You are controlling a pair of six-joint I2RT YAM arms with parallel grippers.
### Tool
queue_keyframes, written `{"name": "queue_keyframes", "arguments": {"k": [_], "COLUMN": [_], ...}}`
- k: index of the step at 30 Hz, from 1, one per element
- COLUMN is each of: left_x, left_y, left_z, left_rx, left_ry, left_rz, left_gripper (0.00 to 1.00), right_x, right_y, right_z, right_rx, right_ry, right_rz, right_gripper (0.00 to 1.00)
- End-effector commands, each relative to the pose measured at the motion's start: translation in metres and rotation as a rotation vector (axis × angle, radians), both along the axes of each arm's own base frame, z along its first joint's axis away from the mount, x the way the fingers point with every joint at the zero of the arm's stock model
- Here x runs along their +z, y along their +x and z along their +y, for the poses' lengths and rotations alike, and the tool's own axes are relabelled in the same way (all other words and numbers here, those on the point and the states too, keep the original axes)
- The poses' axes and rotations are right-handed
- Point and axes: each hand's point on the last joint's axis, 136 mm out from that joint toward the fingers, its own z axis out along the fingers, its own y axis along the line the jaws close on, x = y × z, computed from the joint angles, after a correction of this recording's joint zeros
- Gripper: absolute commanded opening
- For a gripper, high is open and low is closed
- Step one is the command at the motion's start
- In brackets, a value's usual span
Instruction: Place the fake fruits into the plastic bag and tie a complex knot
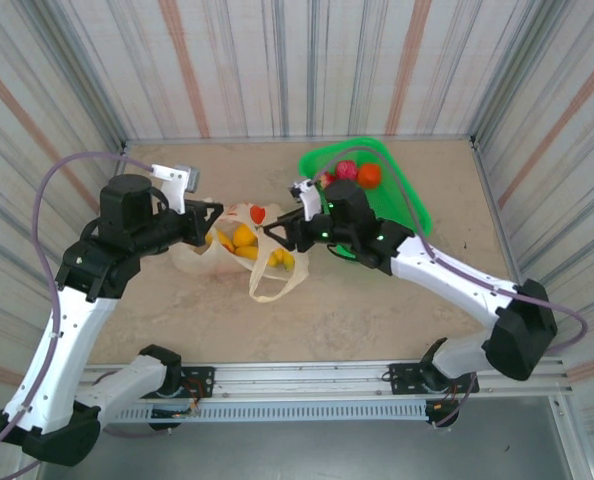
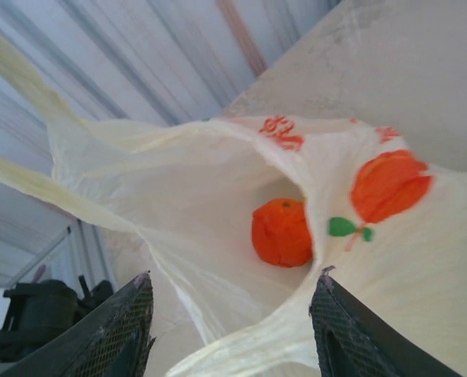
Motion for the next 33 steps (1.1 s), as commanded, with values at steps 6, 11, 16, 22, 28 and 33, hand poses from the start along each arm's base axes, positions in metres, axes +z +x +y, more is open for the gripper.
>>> {"name": "queue_keyframes", "arguments": {"k": [6,11,16,22,28,33], "left_x": [0.0,0.001,0.003,-0.002,-0.01,-0.011], "left_y": [-0.001,0.002,0.004,0.005,0.005,0.006], "left_z": [-0.005,-0.009,-0.011,-0.015,-0.02,-0.021], "left_rx": [-0.027,-0.038,-0.046,-0.059,-0.083,-0.085], "left_ry": [-0.023,-0.035,-0.039,-0.046,-0.051,-0.037], "left_rz": [0.009,0.018,0.02,0.029,0.048,0.041], "left_gripper": [0.0,0.0,0.0,0.0,0.0,0.0], "right_x": [-0.009,-0.046,-0.077,-0.12,-0.148,-0.162], "right_y": [0.069,0.111,0.153,0.198,0.241,0.273], "right_z": [-0.119,-0.178,-0.213,-0.237,-0.247,-0.249], "right_rx": [-0.429,-0.695,-0.844,-0.96,-1.023,-1.036], "right_ry": [-0.074,-0.25,-0.311,-0.421,-0.474,-0.545], "right_rz": [0.088,0.189,0.308,0.385,0.418,0.392], "right_gripper": [0.59,0.66,0.71,0.74,0.76,0.77]}}
